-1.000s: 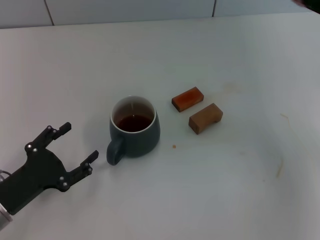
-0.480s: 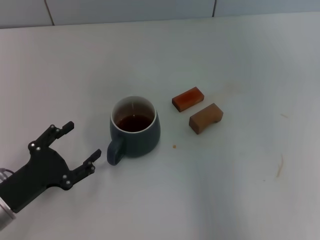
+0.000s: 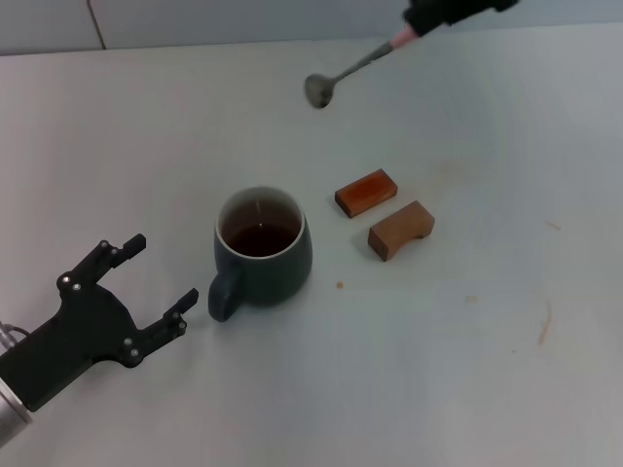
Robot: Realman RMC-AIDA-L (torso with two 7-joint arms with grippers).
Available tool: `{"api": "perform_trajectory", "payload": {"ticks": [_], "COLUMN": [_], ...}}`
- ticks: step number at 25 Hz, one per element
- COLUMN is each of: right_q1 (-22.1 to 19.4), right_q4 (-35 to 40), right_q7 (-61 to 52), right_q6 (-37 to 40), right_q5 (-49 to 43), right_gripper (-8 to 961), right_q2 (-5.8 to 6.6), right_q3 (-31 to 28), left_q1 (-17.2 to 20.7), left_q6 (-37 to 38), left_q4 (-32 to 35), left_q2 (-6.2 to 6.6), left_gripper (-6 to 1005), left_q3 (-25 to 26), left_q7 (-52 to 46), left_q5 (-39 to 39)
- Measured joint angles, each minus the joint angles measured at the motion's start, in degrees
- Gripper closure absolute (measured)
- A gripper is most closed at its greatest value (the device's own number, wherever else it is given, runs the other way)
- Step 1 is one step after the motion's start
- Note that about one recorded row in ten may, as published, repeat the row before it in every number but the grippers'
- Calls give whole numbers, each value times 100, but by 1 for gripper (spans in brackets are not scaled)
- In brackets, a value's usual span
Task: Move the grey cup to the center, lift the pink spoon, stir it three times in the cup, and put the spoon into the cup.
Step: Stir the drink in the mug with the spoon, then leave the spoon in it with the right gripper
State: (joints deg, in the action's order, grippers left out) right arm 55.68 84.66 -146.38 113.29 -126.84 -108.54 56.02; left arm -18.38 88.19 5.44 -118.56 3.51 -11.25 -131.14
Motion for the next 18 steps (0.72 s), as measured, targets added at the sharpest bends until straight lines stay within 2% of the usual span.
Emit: {"api": "perform_trajectory", "payload": {"ticks": [1,2,6,9,11,12,16,18], "right_q1": [251,251,829,1019,1264,1264,1535,1574], "right_q4": [-134,-134,-590,-807,-1115,-1115,-1647,-1746], "right_q7": [-62,-62,-138,-149,-147,-147,-71,-52], "right_q6": [77,77,165,174,151,151,-93,-148], "right_q5": [-156,-156,-461,-628,-877,-877,-1197,-1232], "right_gripper": [831,831,832,832,832,832,833,833], "right_q2": [-44,-44,-169,-206,-290,-290,-443,-465], "right_q3": [43,43,148,221,344,344,595,640], "left_q1": [-5,-9,-26,-26,-34,-34,-48,-49], "left_q6": [-10,-13,-38,-46,-51,-51,-51,-51], "left_q4": [1,1,1,1,1,1,15,23], "left_q2": [0,0,0,0,1,1,9,9], "left_gripper": [164,164,164,165,165,165,165,165], "left_q3": [0,0,0,0,-4,-4,-8,-9], "left_q7": [0,0,0,0,0,0,1,1], "left_q5": [0,0,0,0,0,0,1,1]}}
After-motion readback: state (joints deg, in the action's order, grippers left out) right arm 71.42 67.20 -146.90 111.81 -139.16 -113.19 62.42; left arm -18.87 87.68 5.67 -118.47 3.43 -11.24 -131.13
